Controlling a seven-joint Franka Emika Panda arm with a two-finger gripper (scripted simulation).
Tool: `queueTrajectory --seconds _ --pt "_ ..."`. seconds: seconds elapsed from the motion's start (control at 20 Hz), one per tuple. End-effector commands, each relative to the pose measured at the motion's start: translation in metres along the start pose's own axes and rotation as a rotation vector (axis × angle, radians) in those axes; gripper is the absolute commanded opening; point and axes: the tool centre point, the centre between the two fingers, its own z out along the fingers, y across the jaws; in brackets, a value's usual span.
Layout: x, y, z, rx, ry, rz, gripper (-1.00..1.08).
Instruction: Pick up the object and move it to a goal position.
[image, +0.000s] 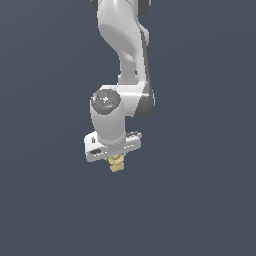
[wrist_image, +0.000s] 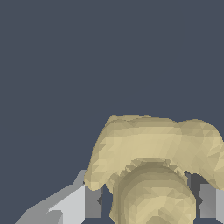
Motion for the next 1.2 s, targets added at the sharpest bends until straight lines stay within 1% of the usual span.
queueTrajectory --seconds 0.0,0.6,1.15 --pt "-0.009 -0.006 -0.020 -0.001 0.001 0.000 -1.00" --pt "-0.056 -0.039 -0.127 -0.001 0.001 0.000 -1.00" --pt "-0.105 -0.074 -0.243 -0.002 0.001 0.000 -1.00"
